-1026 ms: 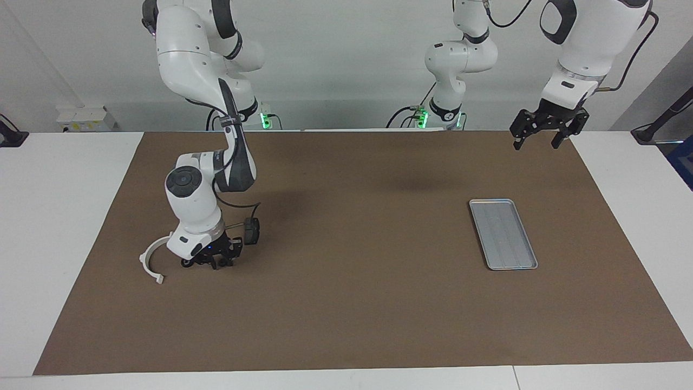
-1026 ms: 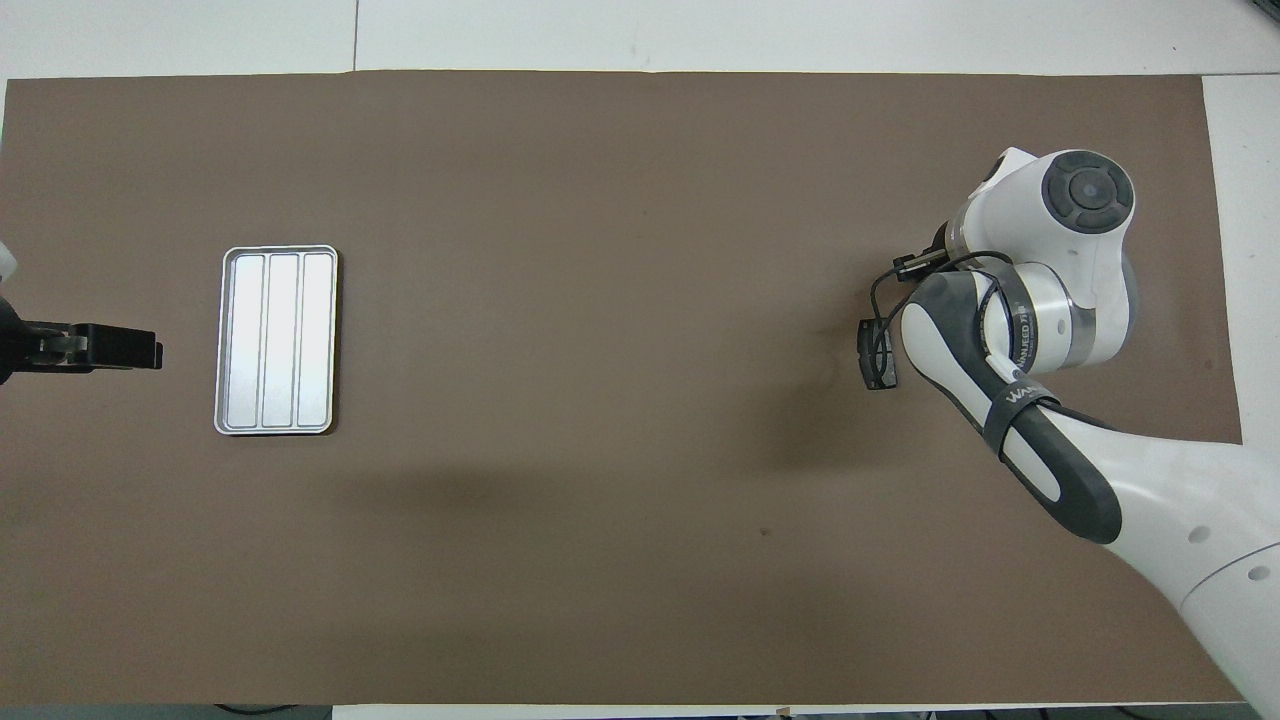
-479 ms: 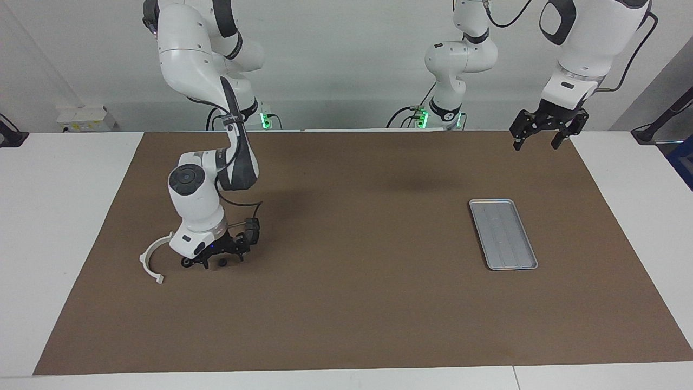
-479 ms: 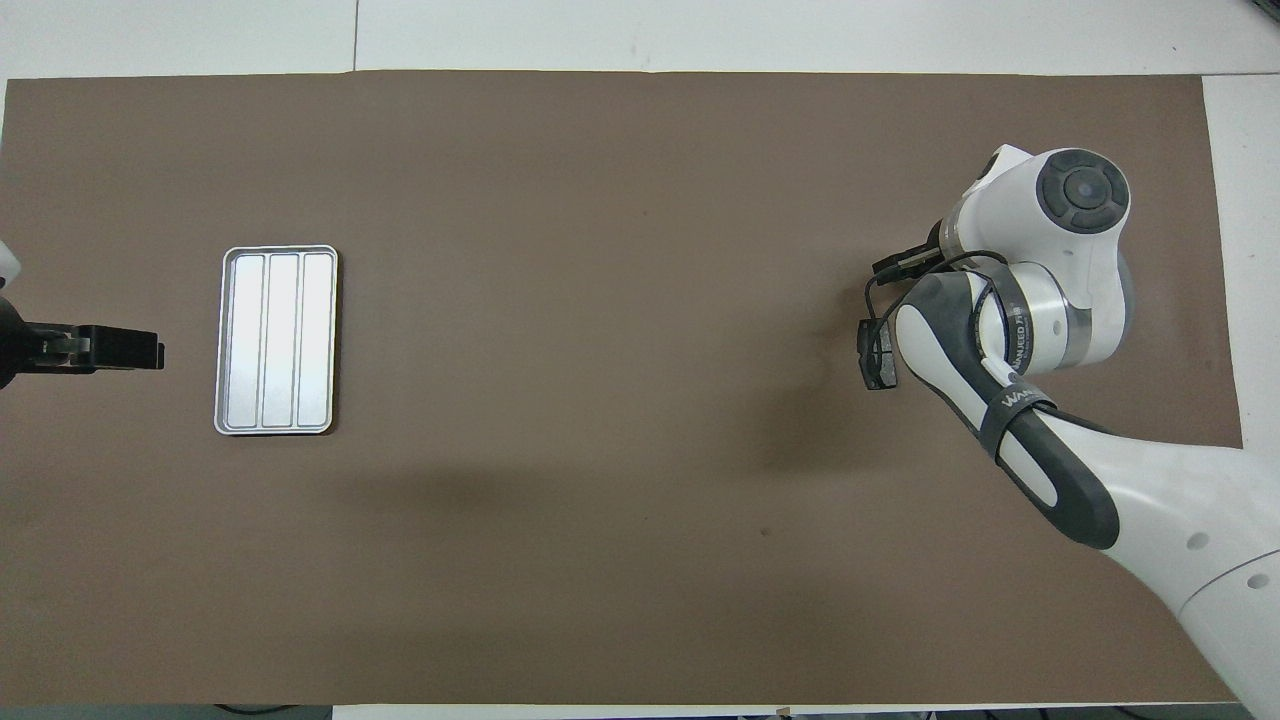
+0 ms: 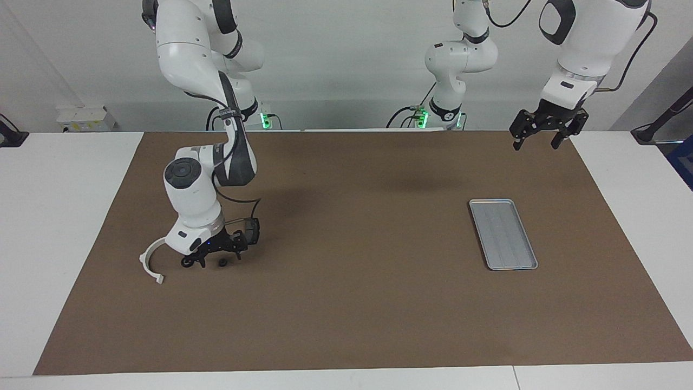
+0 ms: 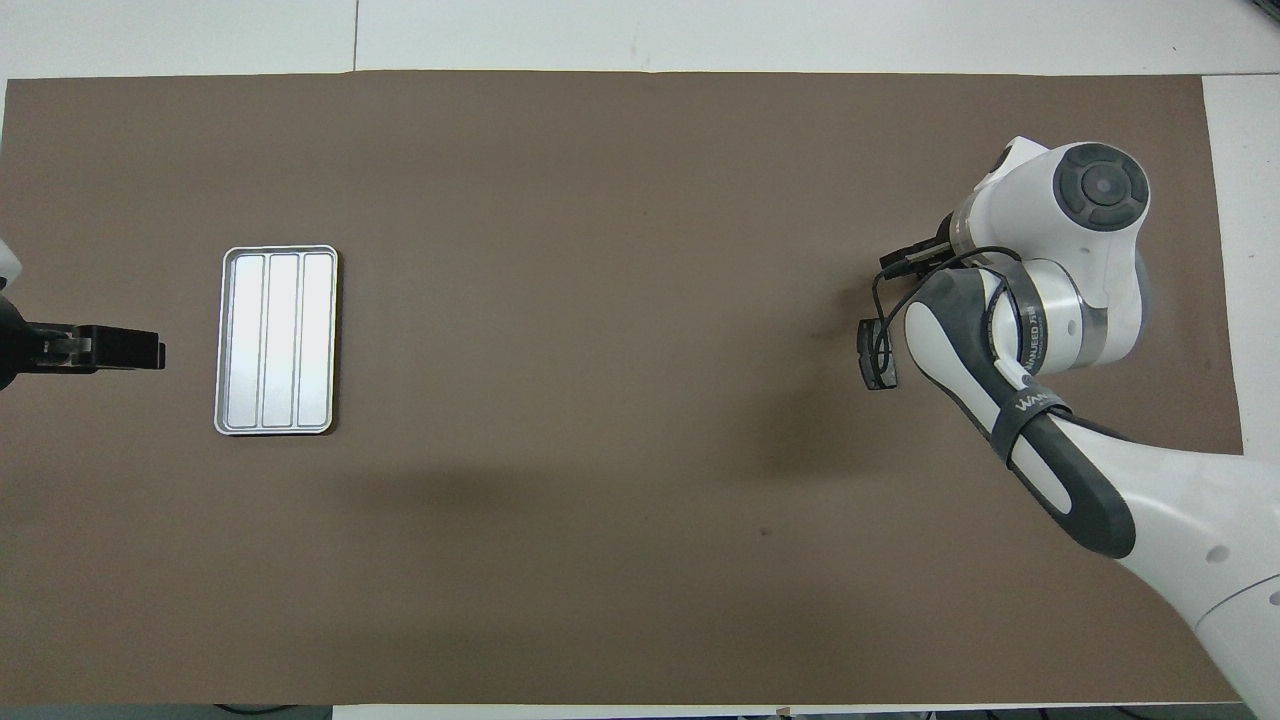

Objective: Place bearing gear from tray to pile

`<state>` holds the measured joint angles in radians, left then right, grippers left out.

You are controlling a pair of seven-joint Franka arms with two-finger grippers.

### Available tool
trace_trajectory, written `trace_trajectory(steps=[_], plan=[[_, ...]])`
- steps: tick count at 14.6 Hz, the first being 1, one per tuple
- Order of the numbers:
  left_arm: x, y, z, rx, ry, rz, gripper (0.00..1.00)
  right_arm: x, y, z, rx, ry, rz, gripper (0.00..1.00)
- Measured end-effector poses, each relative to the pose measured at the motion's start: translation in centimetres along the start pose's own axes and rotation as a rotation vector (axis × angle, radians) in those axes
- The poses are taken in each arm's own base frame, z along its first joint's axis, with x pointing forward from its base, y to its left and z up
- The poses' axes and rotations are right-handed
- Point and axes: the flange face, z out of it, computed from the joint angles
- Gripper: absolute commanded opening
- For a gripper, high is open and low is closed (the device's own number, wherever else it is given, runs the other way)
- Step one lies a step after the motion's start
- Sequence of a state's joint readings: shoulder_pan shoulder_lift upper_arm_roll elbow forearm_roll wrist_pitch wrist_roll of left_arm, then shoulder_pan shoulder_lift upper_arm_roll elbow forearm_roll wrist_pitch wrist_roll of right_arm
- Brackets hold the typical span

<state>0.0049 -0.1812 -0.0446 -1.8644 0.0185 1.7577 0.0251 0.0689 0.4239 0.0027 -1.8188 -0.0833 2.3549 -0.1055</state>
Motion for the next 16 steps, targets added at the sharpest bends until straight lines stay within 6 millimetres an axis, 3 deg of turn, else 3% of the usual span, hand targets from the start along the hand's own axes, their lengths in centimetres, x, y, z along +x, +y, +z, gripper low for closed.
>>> trace_trajectory(steps=[6,9,12,16], plan=[[0.0,0.1,0.0,0.000,0.003,0.002,1.00,-0.1,0.8,-1.5,-0.004,0.005,0.012,1.00],[0.1,0.2,-0.1,0.000,0.007,0.004,1.00,-0.2,1.0,-4.2,-0.006,-0.002,0.016,1.00],[0.1,0.5,-0.1,-0.005,0.008,0.006,1.00,-1.2,1.3,-10.0,-0.009,-0.024,0.022,1.00],[0.1,0.6,-0.1,-0.050,0.008,-0.008,1.00,-4.6,1.3,-20.3,0.012,-0.046,0.047,1.00]])
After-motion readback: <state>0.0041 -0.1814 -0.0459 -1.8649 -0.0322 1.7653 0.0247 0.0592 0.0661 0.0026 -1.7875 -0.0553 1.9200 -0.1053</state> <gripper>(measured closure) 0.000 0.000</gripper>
